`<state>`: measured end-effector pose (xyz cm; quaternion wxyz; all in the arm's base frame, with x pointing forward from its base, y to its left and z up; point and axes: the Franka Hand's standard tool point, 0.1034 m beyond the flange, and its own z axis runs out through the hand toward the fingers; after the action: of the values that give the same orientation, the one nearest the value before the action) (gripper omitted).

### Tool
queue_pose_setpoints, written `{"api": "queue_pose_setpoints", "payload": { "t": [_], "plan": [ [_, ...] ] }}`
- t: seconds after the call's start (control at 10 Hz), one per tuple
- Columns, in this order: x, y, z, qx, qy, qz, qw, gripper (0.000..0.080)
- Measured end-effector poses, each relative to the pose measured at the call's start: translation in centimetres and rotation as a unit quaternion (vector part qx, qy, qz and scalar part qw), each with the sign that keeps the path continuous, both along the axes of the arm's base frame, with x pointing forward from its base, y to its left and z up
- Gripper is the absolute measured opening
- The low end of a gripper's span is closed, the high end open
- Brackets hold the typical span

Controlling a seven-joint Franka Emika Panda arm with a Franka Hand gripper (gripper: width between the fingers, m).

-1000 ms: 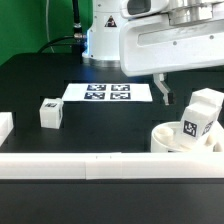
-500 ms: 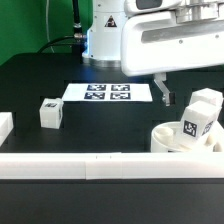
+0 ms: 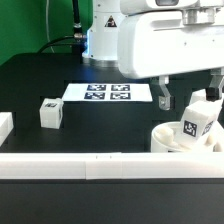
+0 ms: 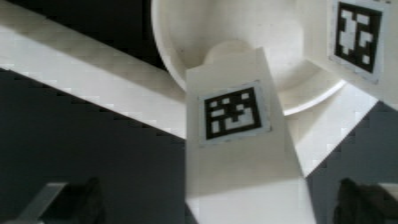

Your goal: Assemble stool

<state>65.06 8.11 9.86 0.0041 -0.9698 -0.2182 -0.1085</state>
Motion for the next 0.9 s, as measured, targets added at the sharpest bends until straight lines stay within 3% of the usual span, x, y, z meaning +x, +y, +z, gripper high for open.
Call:
{"api": "queue_pose_setpoints", "payload": {
  "t": [0.1,0.2,0.3,0.5,0.9],
  "plan": [
    [-0.4,0.2,-0.2,0.0,0.016,-0.004,1.0,0.0649],
    [-0.9,0.8,-0.4,-0.016,0.076,0.002,0.997,0.0649],
    [-0.2,1.1,-0.4,-0.022,0.086,0.008,0.996,0.0649],
    [-0.5,1.3,-1.1,-0.048,0.163,0.014,0.985,0.0649],
    [0.4,1.0,-1.3,-0.055,0.169,0.017,0.984,0.0649]
  ]
}}
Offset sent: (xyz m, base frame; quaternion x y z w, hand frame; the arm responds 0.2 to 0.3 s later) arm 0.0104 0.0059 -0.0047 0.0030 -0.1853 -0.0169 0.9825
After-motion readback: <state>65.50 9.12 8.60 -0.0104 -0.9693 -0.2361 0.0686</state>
